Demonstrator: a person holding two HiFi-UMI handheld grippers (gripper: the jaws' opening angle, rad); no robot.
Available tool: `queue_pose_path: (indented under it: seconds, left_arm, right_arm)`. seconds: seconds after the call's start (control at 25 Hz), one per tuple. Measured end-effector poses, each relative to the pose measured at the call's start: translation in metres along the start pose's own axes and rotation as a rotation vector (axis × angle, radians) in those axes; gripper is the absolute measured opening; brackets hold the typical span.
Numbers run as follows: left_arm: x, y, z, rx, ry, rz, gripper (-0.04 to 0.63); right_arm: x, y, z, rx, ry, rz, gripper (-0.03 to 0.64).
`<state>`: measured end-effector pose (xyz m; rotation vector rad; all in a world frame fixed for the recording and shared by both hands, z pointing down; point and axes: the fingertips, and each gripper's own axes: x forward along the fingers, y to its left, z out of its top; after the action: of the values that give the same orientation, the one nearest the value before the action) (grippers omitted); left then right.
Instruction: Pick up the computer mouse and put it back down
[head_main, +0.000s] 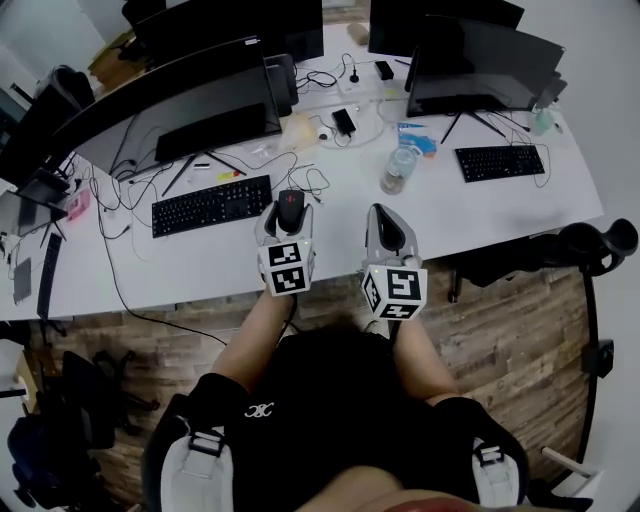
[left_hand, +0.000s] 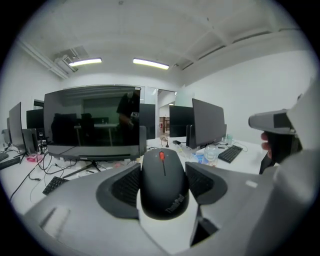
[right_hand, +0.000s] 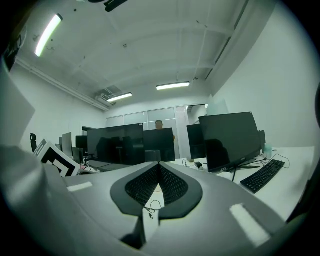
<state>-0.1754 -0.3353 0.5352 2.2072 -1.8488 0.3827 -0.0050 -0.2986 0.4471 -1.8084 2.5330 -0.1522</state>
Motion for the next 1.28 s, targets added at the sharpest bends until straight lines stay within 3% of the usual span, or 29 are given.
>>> queue_pose_path:
  seconds: [0.32,1.0,1.28]
  left_arm:
    - [-0.027,-0.008,0.047,0.053,-0.128,-0.007,0.327]
    - [-0.064,-0.027,0.115,0.106,-0.305,-0.028,0.327]
    - [-0.066,-0.024,0.117,0.098,-0.309,-0.031,0.327]
  right_arm:
    - [0.003,0.011,0.009,0.007,-0.030,0.030,-0.002]
    - [0.009,0.010,0.024,0.022,-0.075,0.044,-0.002]
    - [0.012,0.012,0.023,0.019,-0.072,0.045,-0.002]
